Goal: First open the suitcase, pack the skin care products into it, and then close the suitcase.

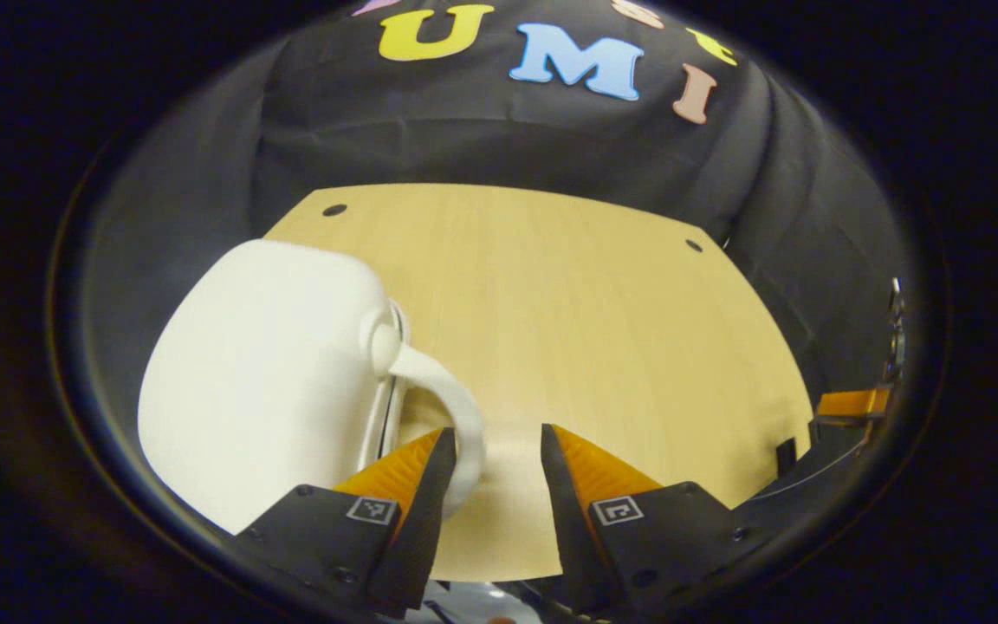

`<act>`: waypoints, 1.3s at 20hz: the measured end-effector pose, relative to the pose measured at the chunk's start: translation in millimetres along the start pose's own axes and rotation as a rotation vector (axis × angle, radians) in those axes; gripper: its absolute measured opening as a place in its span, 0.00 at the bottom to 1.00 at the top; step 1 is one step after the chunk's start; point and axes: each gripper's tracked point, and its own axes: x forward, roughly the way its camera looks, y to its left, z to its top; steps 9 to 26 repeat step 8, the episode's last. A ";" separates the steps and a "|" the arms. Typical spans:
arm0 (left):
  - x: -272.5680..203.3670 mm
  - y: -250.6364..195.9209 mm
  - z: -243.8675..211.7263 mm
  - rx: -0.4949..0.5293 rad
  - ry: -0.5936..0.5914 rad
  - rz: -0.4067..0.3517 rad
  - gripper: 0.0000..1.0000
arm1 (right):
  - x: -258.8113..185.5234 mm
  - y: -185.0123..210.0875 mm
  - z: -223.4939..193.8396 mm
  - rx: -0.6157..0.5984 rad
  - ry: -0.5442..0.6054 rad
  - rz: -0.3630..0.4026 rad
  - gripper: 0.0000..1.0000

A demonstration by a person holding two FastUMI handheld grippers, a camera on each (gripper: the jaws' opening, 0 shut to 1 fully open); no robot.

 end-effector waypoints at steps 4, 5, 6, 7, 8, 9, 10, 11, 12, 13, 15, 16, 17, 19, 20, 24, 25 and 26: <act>-23.1 -58.4 90.2 0.093 -0.221 -0.012 0.71 | -13.9 -39.1 67.0 0.028 -0.108 -0.021 0.91; -46.5 -68.6 95.2 0.094 -0.284 -0.011 0.72 | -18.4 -48.2 82.5 0.031 -0.143 -0.026 0.91; -59.0 -90.3 122.4 0.074 -0.380 -0.004 0.72 | -26.4 -53.9 104.3 0.019 -0.206 -0.018 0.91; -79.4 -101.2 149.5 0.043 -0.501 -0.018 0.80 | -38.5 -52.9 134.4 -0.015 -0.326 0.006 0.91; -107.2 -126.7 177.6 0.011 -0.641 -0.017 0.71 | -59.1 -54.1 167.2 -0.059 -0.474 0.011 0.91; -107.2 -126.7 177.6 0.011 -0.641 -0.017 0.71 | -59.1 -54.1 167.2 -0.059 -0.474 0.011 0.91; -107.2 -126.7 177.6 0.011 -0.641 -0.017 0.71 | -59.1 -54.1 167.2 -0.059 -0.474 0.011 0.91; -107.2 -126.7 177.6 0.011 -0.641 -0.017 0.71 | -59.1 -54.1 167.2 -0.059 -0.474 0.011 0.91; -107.2 -126.7 177.6 0.011 -0.641 -0.017 0.71 | -59.1 -54.1 167.2 -0.059 -0.474 0.011 0.91; -107.2 -126.7 177.6 0.011 -0.641 -0.017 0.71 | -59.1 -54.1 167.2 -0.059 -0.474 0.011 0.91; -107.2 -126.7 177.6 0.011 -0.641 -0.017 0.71 | -59.1 -54.1 167.2 -0.059 -0.474 0.011 0.91; -107.2 -126.7 177.6 0.011 -0.641 -0.017 0.71 | -59.1 -54.1 167.2 -0.059 -0.474 0.011 0.91; -107.2 -126.7 177.6 0.011 -0.641 -0.017 0.71 | -59.1 -54.1 167.2 -0.059 -0.474 0.011 0.91; -107.2 -126.7 177.6 0.011 -0.641 -0.017 0.71 | -59.1 -54.1 167.2 -0.059 -0.474 0.011 0.91; -107.2 -126.7 177.6 0.011 -0.641 -0.017 0.71 | -59.1 -54.1 167.2 -0.059 -0.474 0.011 0.91; -107.2 -126.7 177.6 0.011 -0.641 -0.017 0.71 | -59.1 -54.1 167.2 -0.059 -0.474 0.011 0.91; -107.2 -126.7 177.6 0.011 -0.641 -0.017 0.71 | -59.1 -54.1 167.2 -0.059 -0.474 0.011 0.91; -107.2 -126.7 177.6 0.011 -0.641 -0.017 0.71 | -59.1 -54.1 167.2 -0.059 -0.474 0.011 0.91</act>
